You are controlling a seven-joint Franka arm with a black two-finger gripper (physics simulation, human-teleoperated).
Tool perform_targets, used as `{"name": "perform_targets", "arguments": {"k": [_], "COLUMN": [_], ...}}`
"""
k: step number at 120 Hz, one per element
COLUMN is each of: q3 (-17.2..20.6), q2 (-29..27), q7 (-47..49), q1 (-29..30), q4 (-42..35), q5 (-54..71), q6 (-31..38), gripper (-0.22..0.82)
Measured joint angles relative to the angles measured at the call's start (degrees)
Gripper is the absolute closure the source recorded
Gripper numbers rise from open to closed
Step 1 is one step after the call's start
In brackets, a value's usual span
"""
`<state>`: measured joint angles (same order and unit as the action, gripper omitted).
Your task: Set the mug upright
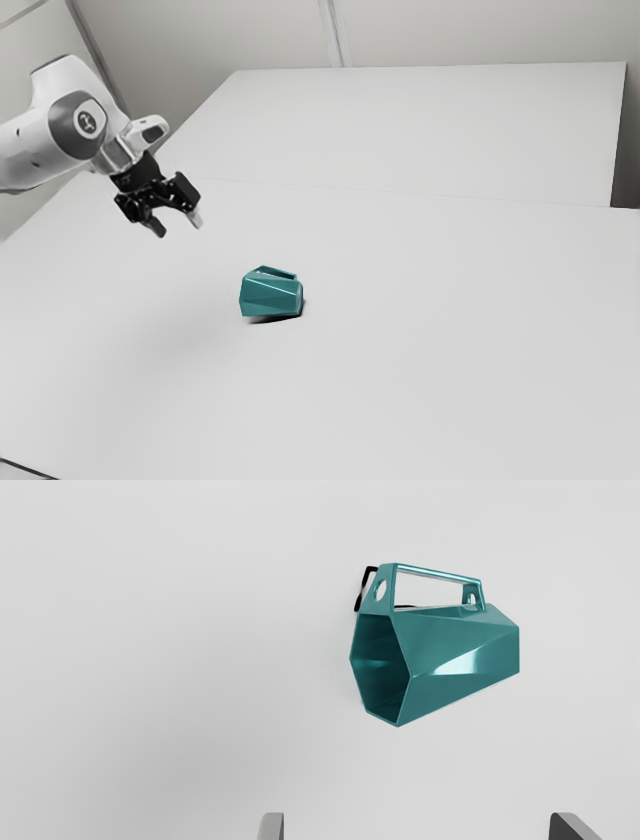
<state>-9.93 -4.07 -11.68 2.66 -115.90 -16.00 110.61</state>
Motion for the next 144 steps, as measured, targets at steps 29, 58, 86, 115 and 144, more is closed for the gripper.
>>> {"name": "perform_targets", "arguments": {"k": [29,58,86,115,144], "q3": [-1.53,-4.99,-5.94,-9.05,-10.92], "q2": [0.16,-0.21,-0.01,0.35,1.49], "q7": [-5.88,-14.03,-23.22,-34.33,-45.12], "q1": [-0.56,-1.11,-1.76,-1.80,-1.72], "q4": [-5.01,-10.60,-12.84,-15.92,-17.43], "q5": [-7.82,-16.72,-23.47,-32.58,-40.40], "q6": [4.44,7.32,9.05,10.11,9.74], "gripper": [0.03,0.02,0.02,0.02,0.02]}}
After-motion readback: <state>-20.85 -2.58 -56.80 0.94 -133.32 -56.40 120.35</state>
